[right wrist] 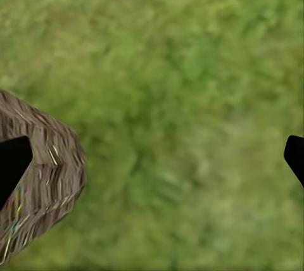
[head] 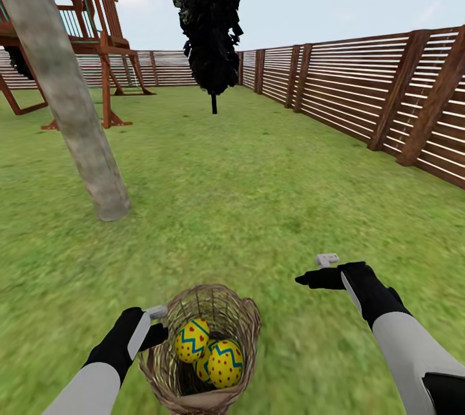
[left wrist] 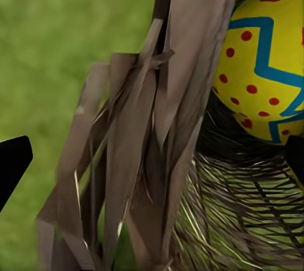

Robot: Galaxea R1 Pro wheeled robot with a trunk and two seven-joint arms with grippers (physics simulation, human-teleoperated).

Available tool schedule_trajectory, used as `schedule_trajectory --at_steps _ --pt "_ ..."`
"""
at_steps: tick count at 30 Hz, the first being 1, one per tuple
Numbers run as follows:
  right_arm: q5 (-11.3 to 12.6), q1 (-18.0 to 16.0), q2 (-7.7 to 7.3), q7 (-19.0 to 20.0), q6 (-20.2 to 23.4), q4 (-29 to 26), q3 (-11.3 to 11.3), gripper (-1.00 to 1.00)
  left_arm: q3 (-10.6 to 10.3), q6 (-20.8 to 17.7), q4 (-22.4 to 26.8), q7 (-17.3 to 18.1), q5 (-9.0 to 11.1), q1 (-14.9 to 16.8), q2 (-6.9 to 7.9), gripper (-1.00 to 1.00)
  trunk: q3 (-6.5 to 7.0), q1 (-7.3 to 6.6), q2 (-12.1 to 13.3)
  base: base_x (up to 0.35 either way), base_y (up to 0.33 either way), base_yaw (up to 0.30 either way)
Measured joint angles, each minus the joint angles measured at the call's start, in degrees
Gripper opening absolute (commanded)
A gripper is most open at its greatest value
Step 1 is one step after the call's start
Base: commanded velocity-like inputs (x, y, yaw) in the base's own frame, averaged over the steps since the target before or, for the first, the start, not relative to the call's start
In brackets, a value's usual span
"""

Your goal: Take the three Easter eggs out of the wicker basket on the lawn in the garden, then place them on the lawn next to a single tree (choose any tree) so that all three eggs are next to the same tree and none are left in the basket.

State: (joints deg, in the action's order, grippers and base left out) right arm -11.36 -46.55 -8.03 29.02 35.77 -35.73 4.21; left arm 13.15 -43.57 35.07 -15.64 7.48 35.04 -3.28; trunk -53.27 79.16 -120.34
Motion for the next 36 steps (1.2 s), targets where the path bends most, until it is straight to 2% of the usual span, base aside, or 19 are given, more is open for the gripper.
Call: schedule_trajectory --at_steps 10,11,12,13,15,19,20,22,25,31,35,36 --pt "0.0 0.0 0.00 0.0 0.0 -0.1 0.0 1.00 0.0 0.0 0.0 0.0 0.0 0.0 -0.07 1.00 -1.80 2.20 -4.0 0.000 0.000 0.000" --pt "0.0 0.0 0.00 0.0 0.0 -0.1 0.0 1.00 0.0 0.0 0.0 0.0 -0.2 0.0 -0.08 1.00 -1.97 2.41 -4.4 0.000 0.000 0.000" --pt "0.0 0.0 0.00 0.0 0.0 -0.1 0.0 1.00 0.1 -0.1 0.3 0.0 -1.4 0.0 -0.08 1.00 -2.14 2.62 -4.8 0.000 0.000 0.000" --pt "0.0 0.0 0.00 -0.1 0.0 0.0 0.0 1.00 0.1 0.7 1.1 0.0 -1.2 0.0 -0.08 1.00 -2.32 2.84 -5.2 0.000 0.000 0.000" --pt "0.0 0.0 0.00 -0.1 0.1 0.0 0.0 1.00 0.1 2.8 1.1 0.0 -1.6 0.0 0.05 1.00 -2.33 2.85 -5.2 0.000 0.000 0.000" --pt "0.0 0.0 0.00 -0.1 0.1 0.0 0.0 1.00 0.1 3.1 1.0 0.0 -1.8 0.0 0.04 1.00 -2.33 2.85 -5.2 0.000 0.000 0.000" --pt "0.0 0.0 0.00 -0.2 0.1 0.0 0.0 1.00 0.1 3.1 1.0 0.0 -1.9 0.0 -0.01 -1.00 -2.33 2.85 -5.2 0.000 0.000 0.000" --pt "0.0 0.0 0.00 -0.2 0.1 0.0 0.0 1.00 0.0 3.1 1.0 -0.1 -2.0 0.0 -0.06 -1.00 -2.33 2.85 -5.2 0.000 0.000 0.000" --pt "0.0 0.0 0.00 -0.2 0.1 -0.1 0.0 1.00 -0.1 4.8 1.1 0.0 -0.6 0.0 -0.07 -1.00 -2.33 2.85 -5.2 0.000 0.000 0.000" --pt "0.0 0.0 0.00 -0.2 0.1 -0.1 0.0 1.00 -0.1 5.3 1.1 0.1 0.4 0.0 -0.10 -1.00 -2.33 2.85 -5.2 0.000 0.000 0.000" --pt "0.0 0.0 0.00 -0.2 0.1 0.0 0.0 1.00 -0.2 5.7 -0.6 0.0 2.0 0.0 -0.20 -1.00 -1.61 1.98 -3.7 0.000 0.000 0.000" --pt "0.0 0.0 0.00 -0.2 0.1 0.0 0.0 1.00 -0.2 5.6 -0.9 0.0 1.7 0.0 -0.20 -1.00 -1.44 1.76 -3.2 0.000 0.000 0.000"
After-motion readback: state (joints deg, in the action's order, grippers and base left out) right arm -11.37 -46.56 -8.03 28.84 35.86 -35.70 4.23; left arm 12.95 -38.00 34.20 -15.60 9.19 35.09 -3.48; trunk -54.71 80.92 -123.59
